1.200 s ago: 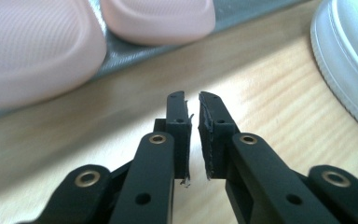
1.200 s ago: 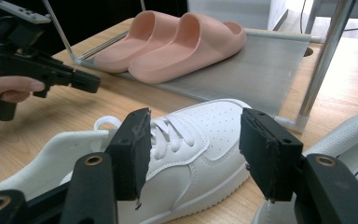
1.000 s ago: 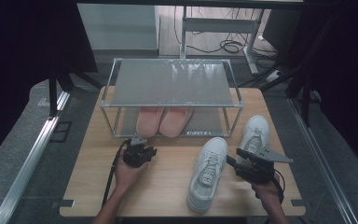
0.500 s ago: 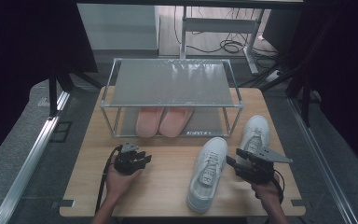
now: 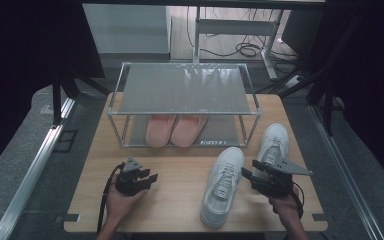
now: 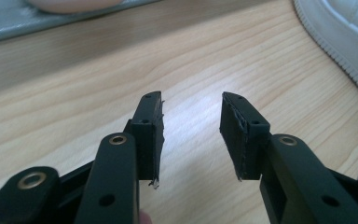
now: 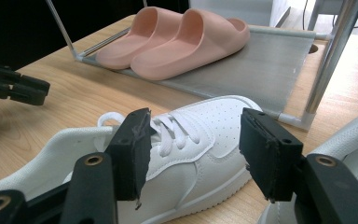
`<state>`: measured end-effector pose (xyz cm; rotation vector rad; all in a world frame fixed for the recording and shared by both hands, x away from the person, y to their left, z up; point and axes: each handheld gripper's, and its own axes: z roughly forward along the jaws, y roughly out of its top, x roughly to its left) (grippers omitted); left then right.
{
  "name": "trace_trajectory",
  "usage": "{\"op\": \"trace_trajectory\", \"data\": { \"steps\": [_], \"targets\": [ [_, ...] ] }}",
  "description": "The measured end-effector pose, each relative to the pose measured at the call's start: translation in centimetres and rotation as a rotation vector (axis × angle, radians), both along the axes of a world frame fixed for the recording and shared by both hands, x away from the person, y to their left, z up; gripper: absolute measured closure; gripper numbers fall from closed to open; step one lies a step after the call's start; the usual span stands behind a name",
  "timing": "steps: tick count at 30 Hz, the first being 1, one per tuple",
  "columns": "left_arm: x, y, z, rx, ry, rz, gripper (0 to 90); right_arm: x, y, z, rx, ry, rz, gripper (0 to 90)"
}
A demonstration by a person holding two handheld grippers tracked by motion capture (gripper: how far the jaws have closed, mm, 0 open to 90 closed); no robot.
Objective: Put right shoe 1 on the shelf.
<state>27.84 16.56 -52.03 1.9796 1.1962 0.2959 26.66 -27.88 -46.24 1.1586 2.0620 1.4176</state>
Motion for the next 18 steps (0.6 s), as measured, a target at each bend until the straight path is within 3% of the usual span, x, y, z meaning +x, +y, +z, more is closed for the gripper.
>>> {"op": "trace_trajectory", "data": {
  "steps": [7, 18],
  "targets": [
    [-0.79, 1.02, -0.93, 0.010, 0.020, 0.025, 59.3, -0.02, 0.09, -0.14, -0.004, 0.003, 0.002, 44.2],
    [-0.82, 0.99, -0.93, 0.009, 0.016, 0.022, 59.3, -0.20, 0.58, -0.10, -0.011, -0.001, 0.015, 44.4]
  ]
}}
